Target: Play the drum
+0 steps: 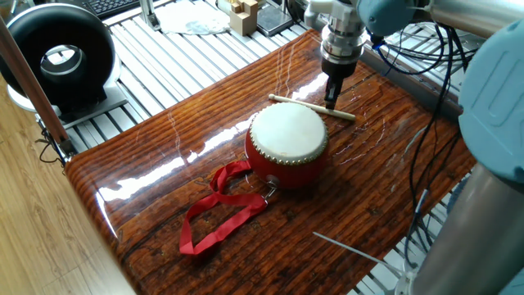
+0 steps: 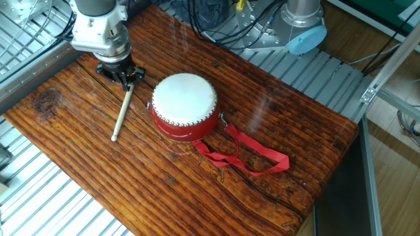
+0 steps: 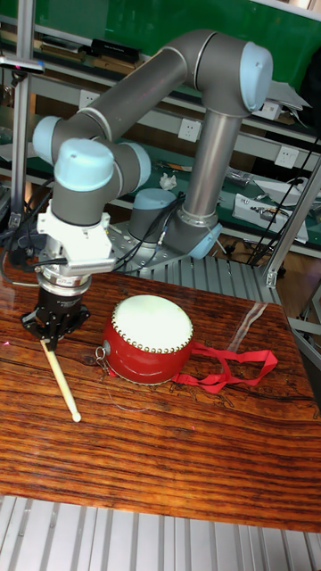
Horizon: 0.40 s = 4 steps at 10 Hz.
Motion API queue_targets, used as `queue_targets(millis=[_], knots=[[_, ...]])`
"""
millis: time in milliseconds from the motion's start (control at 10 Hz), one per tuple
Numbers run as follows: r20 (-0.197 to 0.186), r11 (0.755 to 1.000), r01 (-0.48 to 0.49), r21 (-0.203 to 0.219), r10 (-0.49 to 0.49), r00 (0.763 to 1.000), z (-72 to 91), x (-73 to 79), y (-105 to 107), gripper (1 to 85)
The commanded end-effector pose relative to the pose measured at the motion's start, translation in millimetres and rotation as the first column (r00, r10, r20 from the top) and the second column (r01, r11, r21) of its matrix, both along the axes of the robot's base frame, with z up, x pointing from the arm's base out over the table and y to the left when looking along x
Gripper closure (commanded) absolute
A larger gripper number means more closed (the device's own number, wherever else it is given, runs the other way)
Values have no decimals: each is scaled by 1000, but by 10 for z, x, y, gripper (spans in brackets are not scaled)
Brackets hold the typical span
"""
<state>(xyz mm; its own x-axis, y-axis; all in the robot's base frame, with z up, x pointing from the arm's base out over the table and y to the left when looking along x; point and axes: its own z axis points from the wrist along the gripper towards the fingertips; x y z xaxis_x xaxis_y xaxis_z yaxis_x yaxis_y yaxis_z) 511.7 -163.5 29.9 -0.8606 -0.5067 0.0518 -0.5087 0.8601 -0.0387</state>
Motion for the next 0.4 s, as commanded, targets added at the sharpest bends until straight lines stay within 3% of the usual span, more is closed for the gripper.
queue_targets(millis=[0,300], knots=[[4,1000,27,-4,-27,1000,131,84,126,847],[1,1000,-19,3,19,1000,106,204,72,847]])
